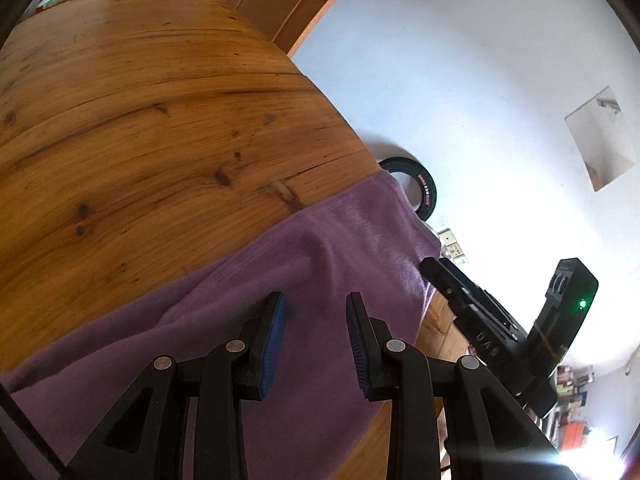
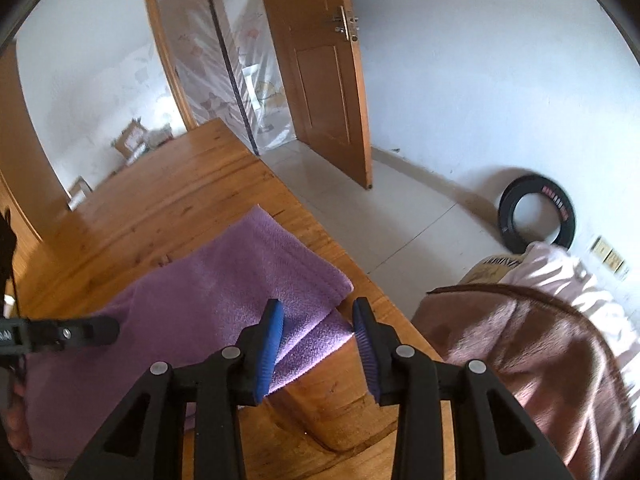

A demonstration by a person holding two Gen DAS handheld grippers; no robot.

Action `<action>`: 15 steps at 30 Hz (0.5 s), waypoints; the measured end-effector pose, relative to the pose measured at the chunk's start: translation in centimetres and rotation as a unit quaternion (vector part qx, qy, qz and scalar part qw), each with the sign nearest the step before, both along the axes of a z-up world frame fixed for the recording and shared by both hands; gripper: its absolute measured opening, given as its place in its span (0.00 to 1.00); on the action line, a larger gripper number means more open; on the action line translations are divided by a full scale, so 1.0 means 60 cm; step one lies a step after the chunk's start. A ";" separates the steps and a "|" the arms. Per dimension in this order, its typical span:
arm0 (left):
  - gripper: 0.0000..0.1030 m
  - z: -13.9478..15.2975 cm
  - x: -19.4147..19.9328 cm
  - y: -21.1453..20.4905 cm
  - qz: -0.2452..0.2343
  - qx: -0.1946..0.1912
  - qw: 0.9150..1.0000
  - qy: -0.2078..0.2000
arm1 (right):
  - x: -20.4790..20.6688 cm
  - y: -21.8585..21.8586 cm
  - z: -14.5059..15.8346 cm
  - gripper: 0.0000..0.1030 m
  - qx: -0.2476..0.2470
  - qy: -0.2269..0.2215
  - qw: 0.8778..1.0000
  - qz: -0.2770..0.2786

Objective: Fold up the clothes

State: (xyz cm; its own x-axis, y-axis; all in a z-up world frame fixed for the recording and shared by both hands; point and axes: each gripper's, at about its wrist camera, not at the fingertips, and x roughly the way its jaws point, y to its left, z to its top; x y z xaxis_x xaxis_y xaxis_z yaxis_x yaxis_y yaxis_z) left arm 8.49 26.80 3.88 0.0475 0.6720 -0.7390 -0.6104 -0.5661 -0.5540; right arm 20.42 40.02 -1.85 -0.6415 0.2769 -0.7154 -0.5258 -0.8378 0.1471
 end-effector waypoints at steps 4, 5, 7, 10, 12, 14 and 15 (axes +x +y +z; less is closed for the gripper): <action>0.31 -0.002 0.003 0.004 -0.003 0.002 1.000 0.000 | -0.003 -0.003 -0.001 0.17 -0.004 0.003 1.000 0.006; 0.31 -0.002 0.003 0.003 -0.004 0.002 1.000 -0.001 | -0.003 -0.003 -0.001 0.12 -0.010 0.006 1.000 0.013; 0.31 -0.001 0.002 -0.001 -0.004 0.002 1.000 -0.002 | -0.004 -0.007 -0.001 0.12 -0.008 0.007 1.000 0.022; 0.31 0.001 0.004 0.002 -0.008 0.001 1.000 0.004 | -0.003 -0.014 0.004 0.09 -0.004 0.016 0.999 0.035; 0.31 0.000 0.005 0.000 -0.008 0.002 1.000 0.005 | 0.001 -0.021 0.013 0.09 0.001 0.031 0.999 0.043; 0.31 -0.002 0.007 -0.002 -0.009 0.004 1.000 0.005 | 0.005 -0.028 0.021 0.09 0.005 0.047 0.998 0.052; 0.31 -0.002 0.006 -0.003 -0.008 0.005 1.000 0.002 | 0.007 -0.032 0.026 0.09 0.008 0.055 0.997 0.056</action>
